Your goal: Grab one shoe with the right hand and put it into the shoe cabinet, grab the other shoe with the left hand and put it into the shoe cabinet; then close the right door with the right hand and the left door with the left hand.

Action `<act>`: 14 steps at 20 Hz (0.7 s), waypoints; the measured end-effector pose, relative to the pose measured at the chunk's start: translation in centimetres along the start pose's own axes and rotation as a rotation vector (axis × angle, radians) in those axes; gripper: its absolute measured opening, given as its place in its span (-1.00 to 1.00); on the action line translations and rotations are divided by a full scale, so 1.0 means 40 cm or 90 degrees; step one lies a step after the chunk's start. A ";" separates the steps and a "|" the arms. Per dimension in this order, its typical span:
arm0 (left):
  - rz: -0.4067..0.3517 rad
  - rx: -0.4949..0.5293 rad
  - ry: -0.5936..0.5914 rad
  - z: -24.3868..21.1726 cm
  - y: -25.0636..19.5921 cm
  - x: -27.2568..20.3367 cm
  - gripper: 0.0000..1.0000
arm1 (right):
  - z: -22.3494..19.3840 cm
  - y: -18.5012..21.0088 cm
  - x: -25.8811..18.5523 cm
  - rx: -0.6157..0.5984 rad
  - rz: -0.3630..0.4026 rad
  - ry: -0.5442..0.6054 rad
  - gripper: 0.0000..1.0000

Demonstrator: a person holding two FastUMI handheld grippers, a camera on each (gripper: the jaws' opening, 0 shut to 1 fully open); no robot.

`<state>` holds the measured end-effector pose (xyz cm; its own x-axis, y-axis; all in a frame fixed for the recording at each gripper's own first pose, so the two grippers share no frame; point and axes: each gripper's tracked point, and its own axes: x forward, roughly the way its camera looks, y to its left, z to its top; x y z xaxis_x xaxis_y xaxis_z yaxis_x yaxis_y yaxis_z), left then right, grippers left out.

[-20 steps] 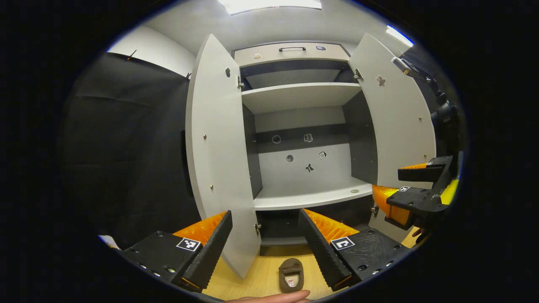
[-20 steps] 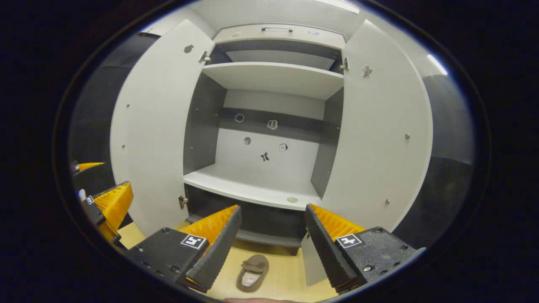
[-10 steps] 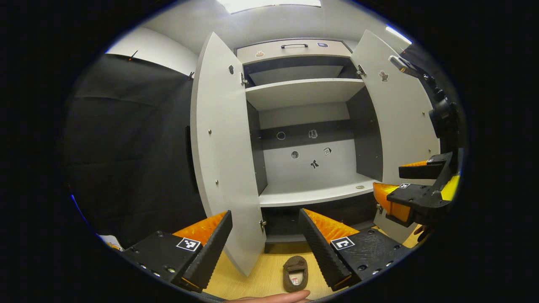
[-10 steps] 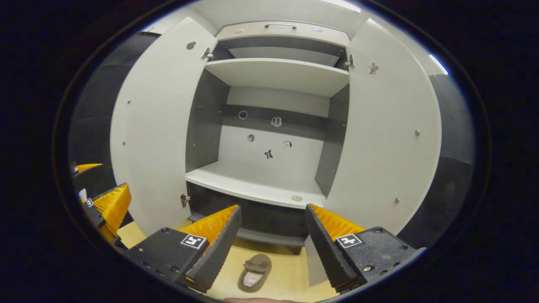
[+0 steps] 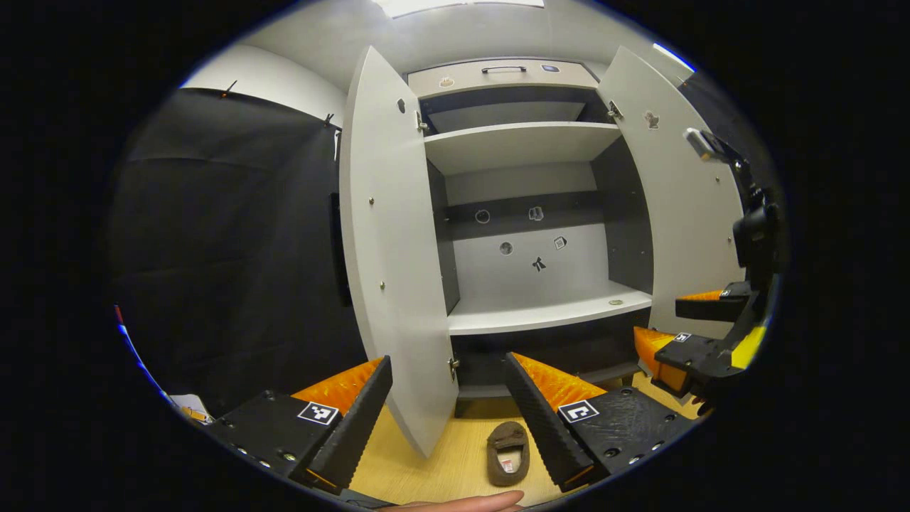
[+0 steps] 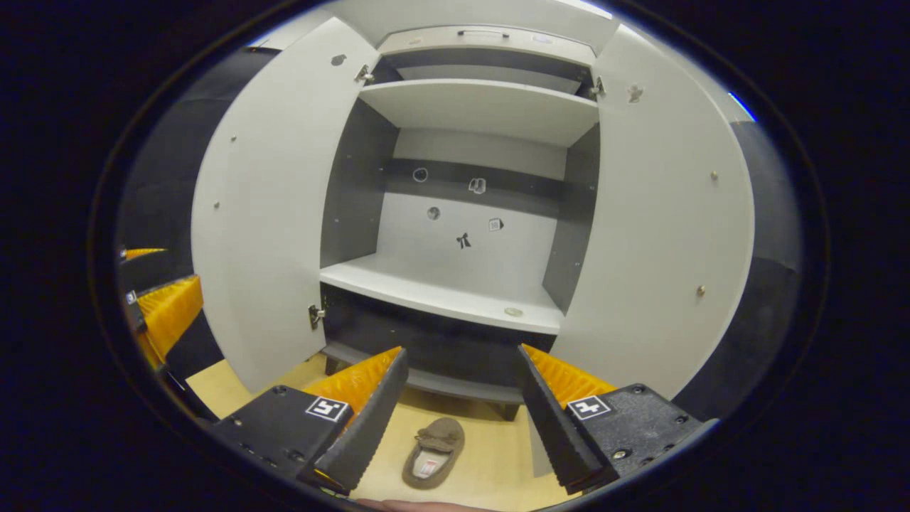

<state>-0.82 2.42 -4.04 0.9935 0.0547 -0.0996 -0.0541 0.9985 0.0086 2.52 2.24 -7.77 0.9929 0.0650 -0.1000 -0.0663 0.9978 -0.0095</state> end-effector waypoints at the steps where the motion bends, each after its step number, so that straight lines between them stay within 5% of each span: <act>1: -0.004 -0.005 0.016 -0.013 -0.002 0.000 0.92 | -0.037 0.008 0.019 0.006 0.009 0.016 0.92; 7: 0.000 0.038 0.080 -0.078 -0.007 0.024 0.93 | -0.335 0.095 0.148 0.088 0.092 0.185 0.92; 11: 0.013 0.048 0.105 -0.114 -0.023 0.019 0.92 | -0.520 0.092 0.210 0.099 0.074 0.273 0.92; 14: 0.006 0.018 0.137 -0.153 -0.046 0.016 0.92 | -0.563 0.125 0.213 0.078 0.089 0.298 0.85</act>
<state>-0.70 0.63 -10.21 0.9488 0.0660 -0.3089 -0.0569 0.9976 0.0382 8.42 7.41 -31.07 0.8222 0.2117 -0.5283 -0.1548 0.9764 0.1503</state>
